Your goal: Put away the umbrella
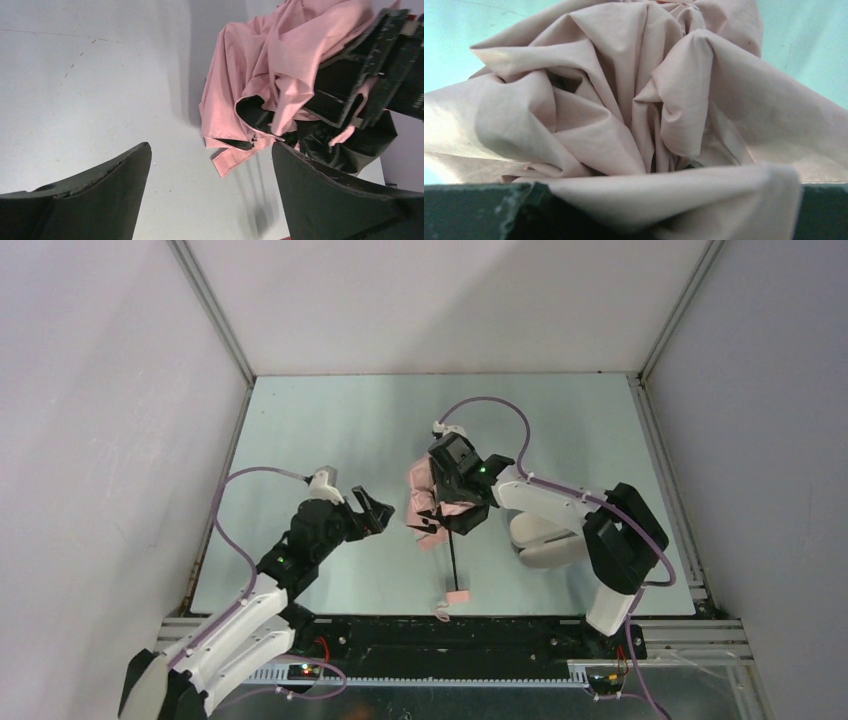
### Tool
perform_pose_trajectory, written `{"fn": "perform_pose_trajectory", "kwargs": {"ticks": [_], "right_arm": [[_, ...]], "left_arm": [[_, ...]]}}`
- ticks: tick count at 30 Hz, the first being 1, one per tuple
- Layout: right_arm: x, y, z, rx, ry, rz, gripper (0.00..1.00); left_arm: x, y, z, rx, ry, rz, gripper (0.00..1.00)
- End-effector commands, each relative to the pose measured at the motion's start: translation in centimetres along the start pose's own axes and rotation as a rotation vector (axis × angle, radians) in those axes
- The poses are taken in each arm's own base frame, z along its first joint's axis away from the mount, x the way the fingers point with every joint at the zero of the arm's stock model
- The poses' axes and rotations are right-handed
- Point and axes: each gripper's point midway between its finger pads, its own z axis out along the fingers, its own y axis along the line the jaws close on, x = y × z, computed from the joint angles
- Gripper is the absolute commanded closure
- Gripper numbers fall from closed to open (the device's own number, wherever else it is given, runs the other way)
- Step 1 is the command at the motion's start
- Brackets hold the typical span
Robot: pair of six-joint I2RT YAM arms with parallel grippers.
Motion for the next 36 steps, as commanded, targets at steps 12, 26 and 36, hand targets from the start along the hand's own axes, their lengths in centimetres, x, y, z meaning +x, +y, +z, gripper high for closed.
{"fn": "perform_pose_trajectory", "kwargs": {"ticks": [12,26,36], "right_arm": [[4.8,1.3,2.5,-0.081,0.185,-0.014,0.26],[1.8,-0.5,-1.6,-0.021,0.120,0.116,0.00],[0.8,-1.8,-1.7,-0.040,0.136,0.179,0.01]], "left_arm": [[-0.8,-2.8,4.0,0.088,0.078,-0.032,0.06],[2.1,-2.1,9.7,0.080,0.199,-0.048,0.55],[5.2,-1.3,11.4,0.035,0.297,-0.013,0.81]]}}
